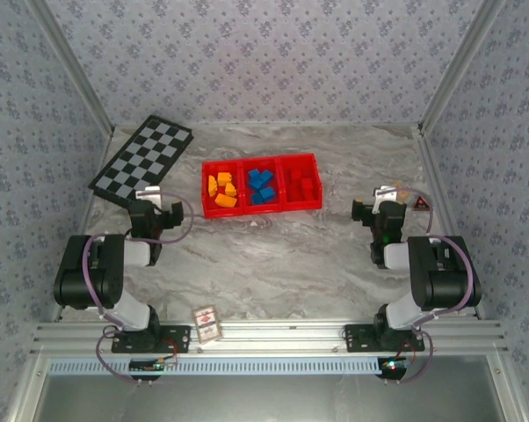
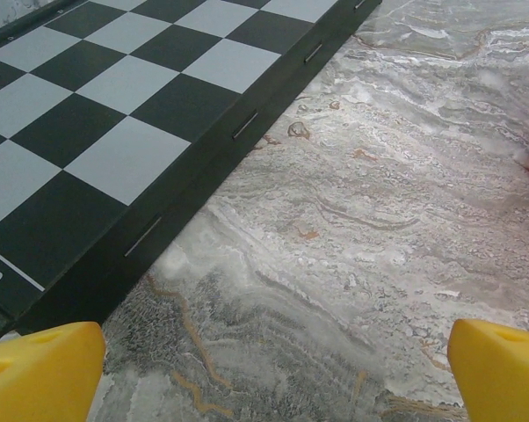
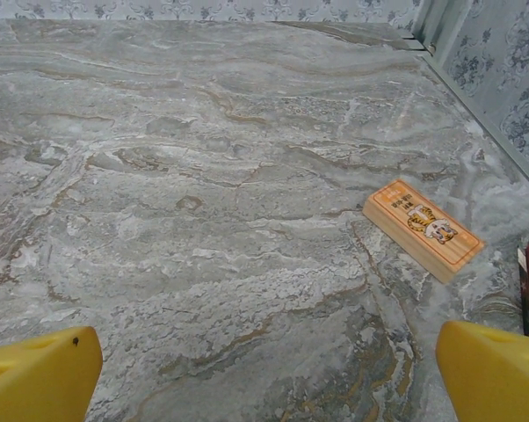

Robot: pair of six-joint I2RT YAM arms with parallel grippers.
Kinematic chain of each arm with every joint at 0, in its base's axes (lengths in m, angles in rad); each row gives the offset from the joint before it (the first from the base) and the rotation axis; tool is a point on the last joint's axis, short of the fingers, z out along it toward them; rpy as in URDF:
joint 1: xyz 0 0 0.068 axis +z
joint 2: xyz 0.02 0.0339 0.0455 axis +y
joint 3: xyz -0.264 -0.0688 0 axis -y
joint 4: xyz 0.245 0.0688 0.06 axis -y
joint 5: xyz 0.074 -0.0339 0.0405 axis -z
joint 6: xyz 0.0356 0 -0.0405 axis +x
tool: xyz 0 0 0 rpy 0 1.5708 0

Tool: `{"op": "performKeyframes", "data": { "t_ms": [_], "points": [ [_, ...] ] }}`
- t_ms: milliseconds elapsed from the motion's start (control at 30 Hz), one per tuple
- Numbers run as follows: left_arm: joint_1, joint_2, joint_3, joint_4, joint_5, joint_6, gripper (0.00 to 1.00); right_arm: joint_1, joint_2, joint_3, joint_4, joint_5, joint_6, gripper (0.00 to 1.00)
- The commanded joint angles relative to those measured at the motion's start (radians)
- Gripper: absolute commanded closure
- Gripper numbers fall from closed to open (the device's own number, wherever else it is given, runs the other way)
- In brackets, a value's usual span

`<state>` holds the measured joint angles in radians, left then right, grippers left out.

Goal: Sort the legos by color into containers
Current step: Reset both arms

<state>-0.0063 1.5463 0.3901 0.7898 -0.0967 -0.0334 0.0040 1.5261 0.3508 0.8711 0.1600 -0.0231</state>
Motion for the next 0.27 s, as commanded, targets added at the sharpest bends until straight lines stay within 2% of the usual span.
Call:
{"op": "performKeyframes", "data": {
  "t_ms": [0, 233],
  "points": [
    [0.005, -0.012, 0.018, 0.031, 0.015, 0.016, 0.00, -0.009, 0.010, 0.024, -0.005, -0.018, 0.013, 0.00],
    [0.006, -0.012, 0.018, 0.031, 0.015, 0.015, 0.00, -0.011, 0.009, 0.026, -0.008, -0.042, 0.005, 0.00]
  ]
}}
